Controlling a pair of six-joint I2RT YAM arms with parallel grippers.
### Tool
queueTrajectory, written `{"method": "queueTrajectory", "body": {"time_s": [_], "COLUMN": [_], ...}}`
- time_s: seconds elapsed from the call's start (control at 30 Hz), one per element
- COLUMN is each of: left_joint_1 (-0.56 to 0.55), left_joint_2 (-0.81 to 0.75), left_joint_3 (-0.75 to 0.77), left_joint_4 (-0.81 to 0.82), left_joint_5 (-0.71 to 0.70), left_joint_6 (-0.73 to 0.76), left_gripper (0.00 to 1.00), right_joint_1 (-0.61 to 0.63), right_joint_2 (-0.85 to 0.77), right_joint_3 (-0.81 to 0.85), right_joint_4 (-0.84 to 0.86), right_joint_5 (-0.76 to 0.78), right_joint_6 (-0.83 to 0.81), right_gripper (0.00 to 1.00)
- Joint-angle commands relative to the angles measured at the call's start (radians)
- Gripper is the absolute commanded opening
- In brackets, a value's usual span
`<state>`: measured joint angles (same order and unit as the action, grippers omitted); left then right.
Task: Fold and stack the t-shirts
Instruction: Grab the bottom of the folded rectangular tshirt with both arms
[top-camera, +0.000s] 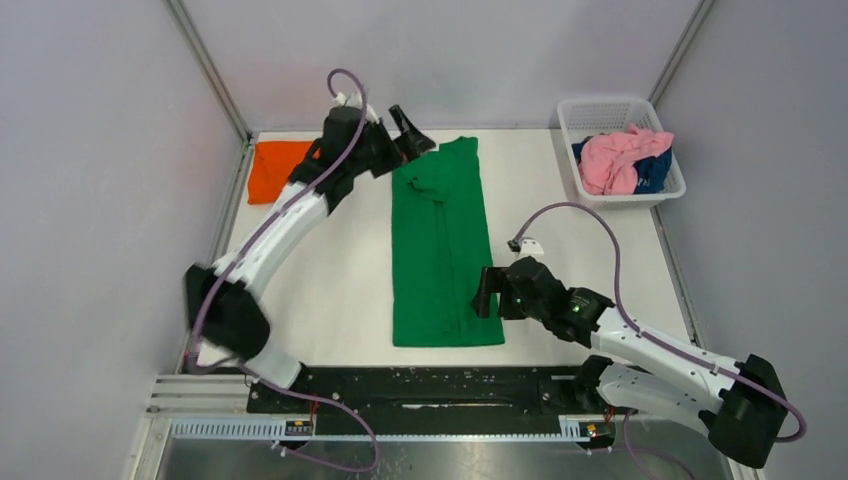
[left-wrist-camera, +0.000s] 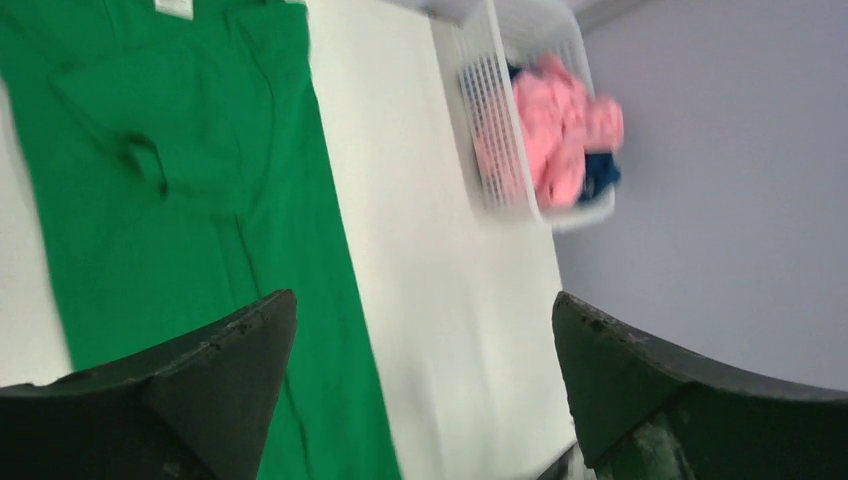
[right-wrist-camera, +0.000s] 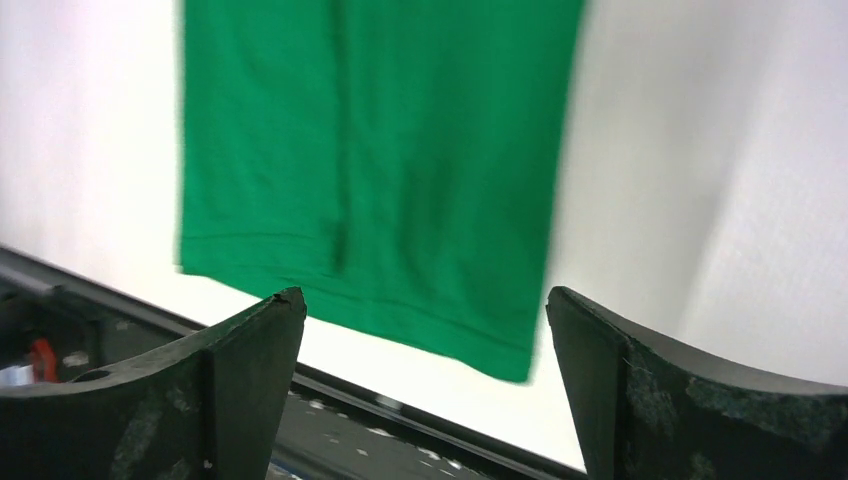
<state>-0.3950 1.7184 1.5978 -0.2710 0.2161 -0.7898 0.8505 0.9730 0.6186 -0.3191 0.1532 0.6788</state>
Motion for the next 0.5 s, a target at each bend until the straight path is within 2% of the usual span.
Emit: {"method": "queueTrajectory", "body": {"time_s": [0.0,0.1,0.2,0.37,0.47], "left_joint_1": [-0.105,-0.17,-0.225,-0.324,-0.37], "left_joint_2": [-0.278,-0.431,-0.543,-0.653,-0.659], "left_joint_3": [-0.419,-0.659,-0.83,-1.023,-1.081], "left_joint_4": [-0.039,-0.036,-0.044,-0.05,-0.046], "left_joint_5": [-0.157,-0.197,-0.202,-0.175,-0.163], "left_joint_6": [0.081,0.017,-0.039,-0.128,-0.177], "left_gripper": [0.99,0.99,0.96,0.93,0.86], "right_joint_1": [-0.009,-0.011,-0.011,-0.012,-0.011], "right_joint_2": [-0.136,-0.236,-0.298,-0.332,-0.314], "right_joint_3": [-0.116,-0.209,-0.271,-0.354,-0.373], "right_joint_4": [-0.136,-0.13,-0.095,0.0,0.023], "right_joint_5": [0.133,0.125,0.088,0.026,0.01], "right_joint_6": [0.097,0.172,0.211,0.248,0.264], "right_gripper": [1.0,0.99,0.95,0.87,0.8]}}
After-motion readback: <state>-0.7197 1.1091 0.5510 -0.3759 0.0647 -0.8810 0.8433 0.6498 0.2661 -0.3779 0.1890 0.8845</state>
